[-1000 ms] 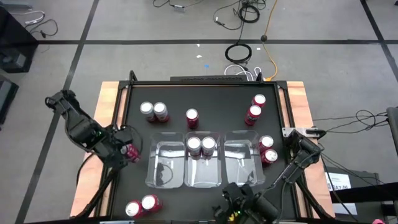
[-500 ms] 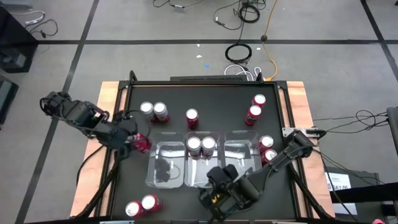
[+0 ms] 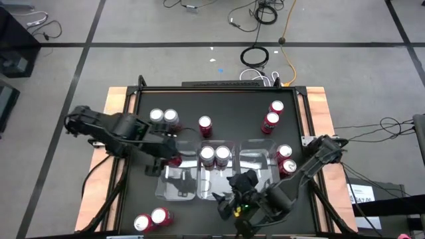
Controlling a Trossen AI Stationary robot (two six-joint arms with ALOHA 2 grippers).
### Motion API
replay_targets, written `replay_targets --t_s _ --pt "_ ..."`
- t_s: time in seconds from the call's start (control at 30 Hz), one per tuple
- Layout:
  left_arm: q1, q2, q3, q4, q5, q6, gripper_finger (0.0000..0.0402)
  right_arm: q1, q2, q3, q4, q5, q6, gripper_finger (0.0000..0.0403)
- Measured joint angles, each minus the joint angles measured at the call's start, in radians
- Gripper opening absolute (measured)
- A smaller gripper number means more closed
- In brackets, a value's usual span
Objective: Sort soda cans
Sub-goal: Put the red soda can into the right transparent bin
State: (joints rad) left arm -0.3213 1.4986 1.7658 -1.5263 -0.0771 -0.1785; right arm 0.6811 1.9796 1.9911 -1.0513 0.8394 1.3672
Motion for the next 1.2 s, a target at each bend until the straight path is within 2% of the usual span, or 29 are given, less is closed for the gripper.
replay_targets --t_s 0.2,0.4,0.63,0.87,1.0,1.2 --pt "0.038 0.107 0.033 0.009 0.014 0.071 0.0326 0.012 -0.090 0.001 -0.060 -0.003 -0.073 0.0377" --pt "0.040 0.158 0.033 0.041 0.064 0.107 0.0326 0.013 -0.127 0.001 -0.083 0.000 -0.230 0.0377" --pt "0.040 0.162 0.034 0.080 0.077 0.083 0.0326 -0.002 -0.069 0.001 -0.066 -0.004 -0.301 0.0377" --pt "0.040 0.162 0.034 0.109 0.084 0.067 0.0326 -0.044 0.001 0.001 0.077 -0.009 -0.401 0.0377" --pt "0.040 0.162 0.034 0.155 0.137 0.063 0.0326 -0.078 0.017 0.001 0.181 -0.029 -0.512 0.0377" --pt "0.034 0.158 0.034 0.202 0.185 0.062 0.0326 -0.106 0.018 0.001 0.206 -0.059 -0.591 0.0377"
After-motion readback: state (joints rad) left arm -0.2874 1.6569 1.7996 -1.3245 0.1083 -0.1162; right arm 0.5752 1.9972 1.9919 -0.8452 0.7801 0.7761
